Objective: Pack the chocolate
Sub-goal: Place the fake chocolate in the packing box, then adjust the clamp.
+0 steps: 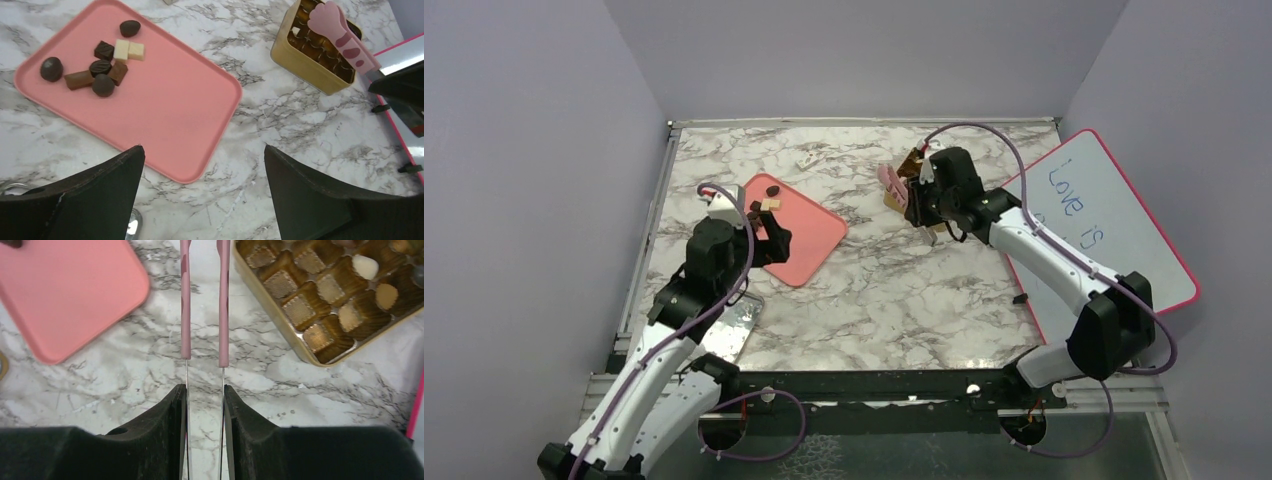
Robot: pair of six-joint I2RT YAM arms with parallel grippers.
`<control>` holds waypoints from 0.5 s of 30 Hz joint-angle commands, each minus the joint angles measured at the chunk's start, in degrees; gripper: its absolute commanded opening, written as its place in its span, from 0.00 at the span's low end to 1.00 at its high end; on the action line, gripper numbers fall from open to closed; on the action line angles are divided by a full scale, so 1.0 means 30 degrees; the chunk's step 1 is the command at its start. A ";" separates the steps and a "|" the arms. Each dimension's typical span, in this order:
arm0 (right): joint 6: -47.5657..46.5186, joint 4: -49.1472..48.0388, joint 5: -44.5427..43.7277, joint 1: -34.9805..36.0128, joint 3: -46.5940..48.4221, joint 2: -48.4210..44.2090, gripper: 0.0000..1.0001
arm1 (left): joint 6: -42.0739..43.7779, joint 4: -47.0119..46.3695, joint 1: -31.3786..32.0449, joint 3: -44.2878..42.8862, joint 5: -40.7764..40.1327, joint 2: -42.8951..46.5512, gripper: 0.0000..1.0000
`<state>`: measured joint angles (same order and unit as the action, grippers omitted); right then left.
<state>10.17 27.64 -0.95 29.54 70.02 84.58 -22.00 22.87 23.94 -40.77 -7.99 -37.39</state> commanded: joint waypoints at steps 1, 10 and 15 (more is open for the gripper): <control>-0.0477 -0.1744 0.1253 0.1694 -0.0853 -0.1294 0.34 | -0.2306 -0.0440 -0.0159 -0.1839 0.1864 -0.2446 0.89; -0.0885 -0.3379 -0.0231 0.6297 -0.1726 -0.2547 0.34 | -0.4686 -0.2832 -0.0257 -0.3658 0.3645 -0.5719 0.88; -0.1836 -0.4072 -0.0825 0.8463 -0.1624 -0.2714 0.34 | -0.4845 -0.3720 -0.0272 -0.3337 0.2214 -0.6126 0.87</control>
<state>7.55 20.23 -0.69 51.35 65.08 78.39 -34.68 16.19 23.57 -49.82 0.75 -55.29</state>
